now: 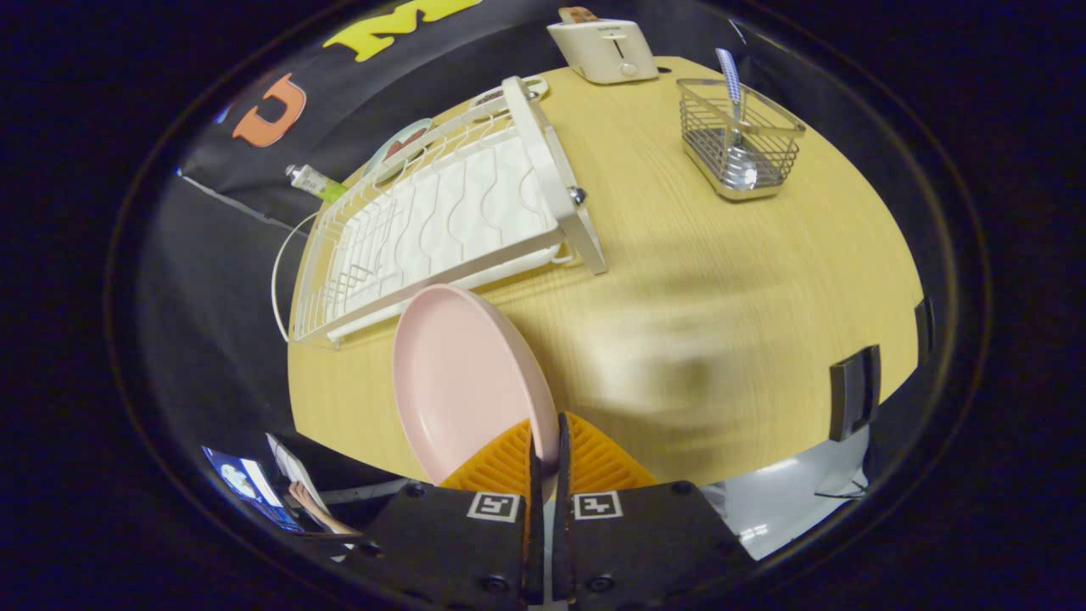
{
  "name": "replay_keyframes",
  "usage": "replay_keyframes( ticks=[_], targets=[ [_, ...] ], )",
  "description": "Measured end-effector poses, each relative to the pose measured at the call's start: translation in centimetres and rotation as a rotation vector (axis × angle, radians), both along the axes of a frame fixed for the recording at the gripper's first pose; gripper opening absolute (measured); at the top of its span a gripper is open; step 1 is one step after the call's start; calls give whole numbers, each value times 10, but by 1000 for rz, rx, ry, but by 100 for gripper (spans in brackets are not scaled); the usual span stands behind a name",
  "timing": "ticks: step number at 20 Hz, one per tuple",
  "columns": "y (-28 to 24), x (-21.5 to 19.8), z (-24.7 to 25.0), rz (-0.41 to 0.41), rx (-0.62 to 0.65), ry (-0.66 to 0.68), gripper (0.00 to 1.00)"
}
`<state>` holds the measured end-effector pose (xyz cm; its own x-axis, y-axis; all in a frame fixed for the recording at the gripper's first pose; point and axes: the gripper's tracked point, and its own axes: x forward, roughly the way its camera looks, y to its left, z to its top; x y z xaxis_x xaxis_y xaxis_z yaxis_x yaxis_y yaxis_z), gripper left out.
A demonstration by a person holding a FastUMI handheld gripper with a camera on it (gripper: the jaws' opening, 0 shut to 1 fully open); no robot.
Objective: Take the plate from the dish rack, then take the spoon from the basket and place it into the plate.
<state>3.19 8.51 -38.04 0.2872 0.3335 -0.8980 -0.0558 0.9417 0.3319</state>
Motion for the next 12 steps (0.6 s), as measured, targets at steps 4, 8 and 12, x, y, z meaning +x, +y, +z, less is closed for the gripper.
replay_keyframes(
  ticks=[4, 8, 12],
  targets=[
    [-11, -2, -23, -35, 34, 39, 12],
    [-31, 6, -39, -2, -65, 11, 21],
    [-46, 12, -36, 37, -145, -64, 44]
  ],
)
